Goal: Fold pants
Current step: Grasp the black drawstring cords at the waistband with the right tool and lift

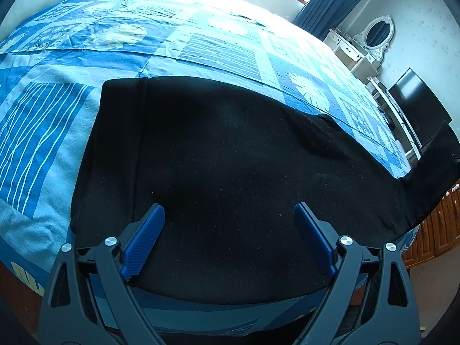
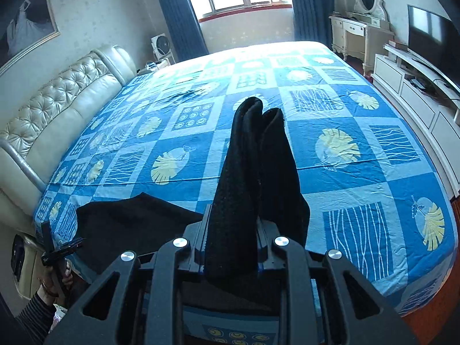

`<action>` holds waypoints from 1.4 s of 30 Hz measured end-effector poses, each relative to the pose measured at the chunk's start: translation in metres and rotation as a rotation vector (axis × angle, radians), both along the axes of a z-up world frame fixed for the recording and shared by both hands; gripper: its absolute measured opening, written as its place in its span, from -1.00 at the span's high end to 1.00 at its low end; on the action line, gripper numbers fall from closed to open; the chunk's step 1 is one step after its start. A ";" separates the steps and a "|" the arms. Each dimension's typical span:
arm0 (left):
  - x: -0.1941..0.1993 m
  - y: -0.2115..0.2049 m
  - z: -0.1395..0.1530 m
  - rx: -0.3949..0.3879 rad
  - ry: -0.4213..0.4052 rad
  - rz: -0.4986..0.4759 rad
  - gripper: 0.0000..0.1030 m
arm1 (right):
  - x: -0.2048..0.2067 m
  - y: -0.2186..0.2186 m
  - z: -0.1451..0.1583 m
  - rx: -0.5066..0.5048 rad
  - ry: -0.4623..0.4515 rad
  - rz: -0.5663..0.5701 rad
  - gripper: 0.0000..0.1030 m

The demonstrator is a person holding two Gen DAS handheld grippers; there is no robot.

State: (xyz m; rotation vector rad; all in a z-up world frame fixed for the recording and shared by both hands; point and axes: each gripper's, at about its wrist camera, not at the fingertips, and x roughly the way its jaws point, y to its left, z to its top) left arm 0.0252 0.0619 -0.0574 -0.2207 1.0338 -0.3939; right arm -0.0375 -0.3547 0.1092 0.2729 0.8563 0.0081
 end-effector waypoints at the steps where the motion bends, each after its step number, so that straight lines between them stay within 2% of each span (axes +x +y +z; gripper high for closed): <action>1: 0.000 0.000 0.000 -0.002 0.005 0.004 -0.77 | 0.007 0.014 -0.006 -0.009 0.008 0.018 0.53; 7: 0.000 -0.003 0.000 0.016 0.004 -0.006 -0.77 | 0.038 0.091 -0.056 -0.095 0.075 0.084 0.53; 12: -0.002 -0.007 -0.002 0.053 -0.004 -0.022 -0.77 | 0.049 0.138 -0.101 -0.147 0.155 0.133 0.53; 17: 0.000 -0.005 -0.002 0.038 0.004 -0.016 -0.77 | 0.051 0.174 -0.130 -0.260 0.202 0.175 0.53; 21: 0.001 -0.001 -0.002 0.014 0.015 -0.007 -0.77 | 0.048 0.188 -0.142 -0.312 0.223 0.198 0.53; 28: 0.000 -0.001 -0.001 0.019 0.014 -0.010 -0.77 | 0.042 0.205 -0.151 -0.417 0.231 0.228 0.52; 42: 0.000 -0.002 -0.001 0.018 0.015 -0.010 -0.77 | 0.033 0.219 -0.151 -0.407 0.245 0.247 0.39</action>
